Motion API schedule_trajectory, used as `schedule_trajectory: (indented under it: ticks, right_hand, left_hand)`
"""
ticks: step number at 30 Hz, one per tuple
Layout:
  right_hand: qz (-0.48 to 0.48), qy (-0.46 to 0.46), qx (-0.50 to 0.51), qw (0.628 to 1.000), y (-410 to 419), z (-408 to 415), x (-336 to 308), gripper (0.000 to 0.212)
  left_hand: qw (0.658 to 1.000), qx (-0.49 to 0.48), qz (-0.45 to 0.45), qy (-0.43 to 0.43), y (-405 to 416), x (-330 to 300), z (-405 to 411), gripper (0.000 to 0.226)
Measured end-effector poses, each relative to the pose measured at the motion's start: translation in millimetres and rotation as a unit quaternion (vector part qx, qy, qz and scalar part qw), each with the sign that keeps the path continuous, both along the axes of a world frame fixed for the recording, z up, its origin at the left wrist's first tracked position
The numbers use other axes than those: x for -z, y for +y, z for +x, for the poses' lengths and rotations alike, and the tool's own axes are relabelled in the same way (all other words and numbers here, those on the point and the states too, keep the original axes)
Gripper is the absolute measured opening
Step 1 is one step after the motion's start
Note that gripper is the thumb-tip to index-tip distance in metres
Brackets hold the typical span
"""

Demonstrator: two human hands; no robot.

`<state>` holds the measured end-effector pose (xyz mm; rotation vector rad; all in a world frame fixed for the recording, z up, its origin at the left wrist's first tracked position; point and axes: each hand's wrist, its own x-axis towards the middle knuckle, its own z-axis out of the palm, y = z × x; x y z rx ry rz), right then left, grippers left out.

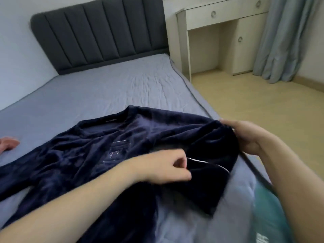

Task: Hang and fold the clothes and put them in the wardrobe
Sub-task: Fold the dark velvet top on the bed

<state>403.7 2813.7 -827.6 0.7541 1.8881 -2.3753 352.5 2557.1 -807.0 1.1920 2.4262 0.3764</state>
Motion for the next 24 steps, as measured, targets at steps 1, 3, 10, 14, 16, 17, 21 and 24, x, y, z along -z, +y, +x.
schedule_trajectory:
  ticks: [1, 3, 10, 14, 16, 17, 21, 24]
  right_hand:
    - [0.027, -0.030, -0.031, 0.999, 4, 8, 0, 0.022]
    - [0.090, -0.109, -0.118, 0.983, 7, 23, 4, 0.021]
    - [-0.089, -0.004, -0.012, 0.996, 14, 49, 3, 0.016]
    - [-0.164, 0.087, 0.128, 0.974, 47, 57, -15, 0.018]
    - [-0.234, 0.152, 0.142, 0.950, 56, 61, -23, 0.025]
    - [-0.283, 0.192, 0.141, 0.929, 57, 60, -26, 0.030]
    - [-0.401, 0.286, 0.132, 0.860, 34, 39, -31, 0.042]
    - [-0.296, 0.257, 0.135, 0.910, -6, 7, -35, 0.040]
  left_hand:
    - [0.996, 0.037, -0.065, -0.050, -5, 6, 29, 0.047]
    - [0.987, 0.038, -0.141, -0.061, -8, 25, 67, 0.078]
    - [0.970, -0.120, -0.040, 0.205, 29, 41, 73, 0.035]
    - [0.983, -0.074, 0.118, 0.120, 55, 11, 67, 0.014]
    - [0.967, -0.118, 0.219, 0.044, 76, -11, 64, 0.006]
    - [0.949, -0.156, 0.273, -0.023, 84, -21, 61, 0.004]
    - [0.758, -0.362, 0.448, -0.307, 96, -48, 30, 0.028]
    - [0.622, -0.435, 0.554, -0.342, 68, -78, -9, 0.023]
